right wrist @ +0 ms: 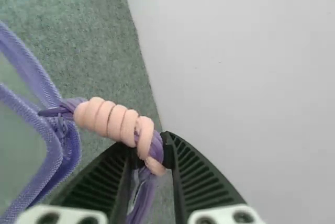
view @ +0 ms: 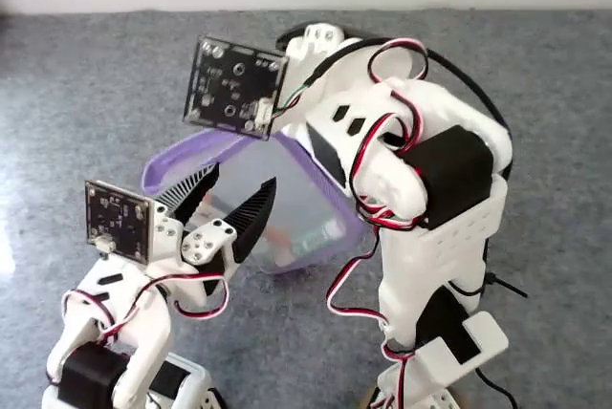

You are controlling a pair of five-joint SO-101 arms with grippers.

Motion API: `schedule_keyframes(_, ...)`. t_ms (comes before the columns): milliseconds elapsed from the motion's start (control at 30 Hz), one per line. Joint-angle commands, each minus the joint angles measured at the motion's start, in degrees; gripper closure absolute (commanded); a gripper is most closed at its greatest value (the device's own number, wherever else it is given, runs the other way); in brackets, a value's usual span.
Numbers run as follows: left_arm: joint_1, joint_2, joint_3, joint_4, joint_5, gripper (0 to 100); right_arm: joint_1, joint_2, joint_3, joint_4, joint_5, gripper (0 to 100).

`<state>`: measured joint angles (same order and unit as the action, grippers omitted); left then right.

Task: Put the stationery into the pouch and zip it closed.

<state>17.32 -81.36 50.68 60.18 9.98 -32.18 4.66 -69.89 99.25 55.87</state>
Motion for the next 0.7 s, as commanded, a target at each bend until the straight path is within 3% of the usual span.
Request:
schedule_keyframes(0, -2.29, 0.26, 0.04, -1.67, -0.44, 77, -0.48, -4.79, -2.46, 2.07, 0.79, 99.0)
schedule_keyframes(233, -5.19, -0.18, 0.84, -1.67, -0.44, 77, -0.48, -8.48, -1.05, 3.65, 0.79, 99.0)
schedule_keyframes(500, 2.29, 0.18, -6.55, 1.23, -0.18, 77, -0.92, -13.32, 11.87, 3.21, 0.7, 99.0)
schedule_keyframes(667, 3.08, 0.26, -6.99, 1.23, -0.18, 77, -3.03, -13.41, 13.36, 3.38, -1.41, 99.0)
